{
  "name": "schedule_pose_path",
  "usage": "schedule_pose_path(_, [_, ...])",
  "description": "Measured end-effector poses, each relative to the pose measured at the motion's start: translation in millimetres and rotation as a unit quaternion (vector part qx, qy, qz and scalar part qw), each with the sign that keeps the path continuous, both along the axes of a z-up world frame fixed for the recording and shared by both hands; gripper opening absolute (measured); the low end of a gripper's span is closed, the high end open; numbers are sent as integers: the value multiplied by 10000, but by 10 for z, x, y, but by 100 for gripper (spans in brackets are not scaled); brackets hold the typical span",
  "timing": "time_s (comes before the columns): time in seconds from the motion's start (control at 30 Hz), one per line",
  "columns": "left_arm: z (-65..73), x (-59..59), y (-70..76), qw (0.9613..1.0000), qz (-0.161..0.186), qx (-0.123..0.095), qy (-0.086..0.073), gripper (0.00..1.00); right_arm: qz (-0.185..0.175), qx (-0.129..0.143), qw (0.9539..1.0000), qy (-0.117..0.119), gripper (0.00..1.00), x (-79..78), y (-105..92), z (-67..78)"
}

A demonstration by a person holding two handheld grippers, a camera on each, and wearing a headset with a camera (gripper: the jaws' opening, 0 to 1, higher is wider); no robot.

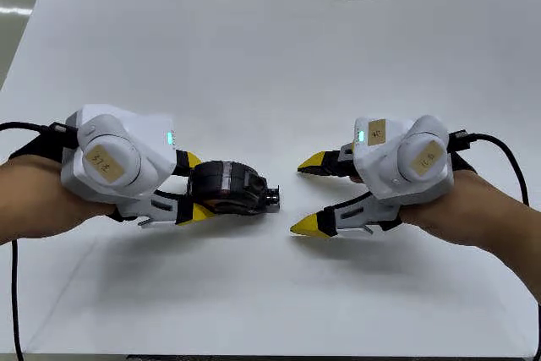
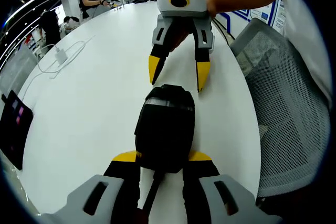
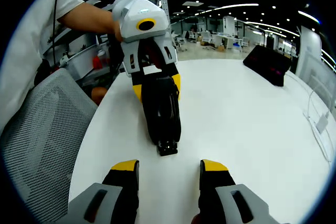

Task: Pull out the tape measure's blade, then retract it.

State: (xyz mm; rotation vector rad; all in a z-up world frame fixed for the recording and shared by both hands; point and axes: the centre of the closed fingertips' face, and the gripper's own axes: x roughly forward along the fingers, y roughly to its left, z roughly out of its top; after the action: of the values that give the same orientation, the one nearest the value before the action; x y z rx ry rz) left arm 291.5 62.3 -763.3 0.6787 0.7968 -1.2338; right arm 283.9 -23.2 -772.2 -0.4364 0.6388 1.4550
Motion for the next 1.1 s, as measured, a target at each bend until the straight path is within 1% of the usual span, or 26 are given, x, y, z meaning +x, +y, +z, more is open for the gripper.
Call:
schedule_pose_path(0.23, [-5,1,1,10000,34,-5,-2,25,34,70,10000,-53,39,28,81,-12])
schedule_pose_path(0.37, [-7,1,3,10000,65,-15,16,25,75,87,9999,-83,34,40,115,-24])
schedule_pose_path(0.43, [-6,2,2,10000,77,-18,22,25,49,112,9999,-35,33,46,132,-34])
schedule_pose_path(0.53, [-7,1,1,10000,80,-14,17,25,93,139,9998,-56,28,42,151,-38])
schedule_pose_path(0.7, [-8,3,3,10000,77,-14,23,25,140,160,9998,-59,25,39,195,-61])
schedule_pose_path(1.1, [-12,4,2,10000,91,-7,28,26,242,247,9993,-116,17,31,255,-51])
